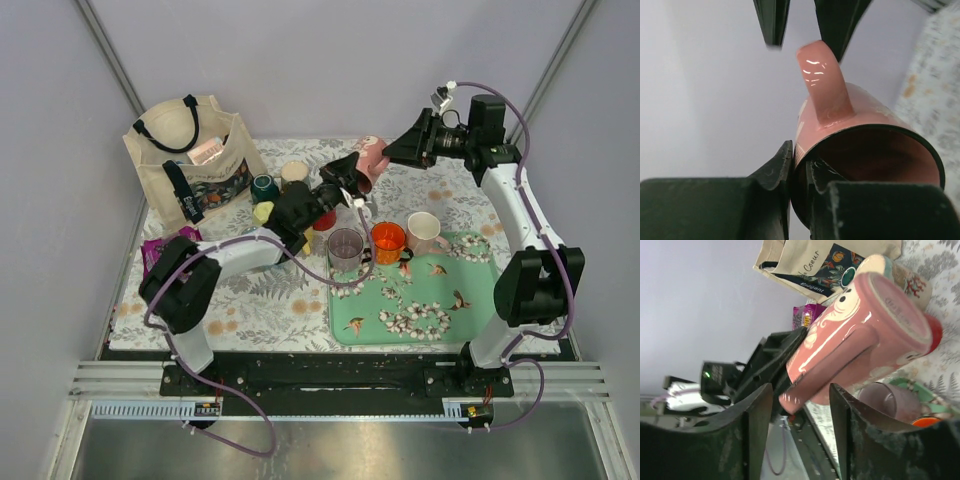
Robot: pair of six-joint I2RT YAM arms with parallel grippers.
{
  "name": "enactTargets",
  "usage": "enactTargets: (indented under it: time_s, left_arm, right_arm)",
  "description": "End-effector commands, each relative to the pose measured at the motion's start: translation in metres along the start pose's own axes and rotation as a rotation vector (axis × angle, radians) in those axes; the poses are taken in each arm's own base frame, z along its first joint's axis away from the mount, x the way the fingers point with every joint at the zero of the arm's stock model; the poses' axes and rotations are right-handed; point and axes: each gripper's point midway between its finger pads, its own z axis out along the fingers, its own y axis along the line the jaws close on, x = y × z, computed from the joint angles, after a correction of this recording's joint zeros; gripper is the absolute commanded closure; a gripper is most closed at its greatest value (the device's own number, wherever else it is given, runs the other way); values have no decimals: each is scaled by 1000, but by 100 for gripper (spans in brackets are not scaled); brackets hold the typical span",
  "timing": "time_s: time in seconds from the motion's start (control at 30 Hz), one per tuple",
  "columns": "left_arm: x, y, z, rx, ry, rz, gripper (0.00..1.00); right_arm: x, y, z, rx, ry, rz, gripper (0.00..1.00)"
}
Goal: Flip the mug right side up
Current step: Turn over the cup at the center of the board.
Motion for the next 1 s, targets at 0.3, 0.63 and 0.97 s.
enactTargets:
  time_s: [0.3,0.63,0.97]
  left_arm:
    - [-32,26,-98,580,101,-552,100]
    - [-57,12,-119,725,44,-582,100]
    - [-68,12,-101,674,-11,-491,100]
  right_arm:
    - [59,30,-51,48,220,-1185,7]
    - [102,37,-21,-74,374,-1456,17]
    - [137,33,14,-219,513,-1405,30]
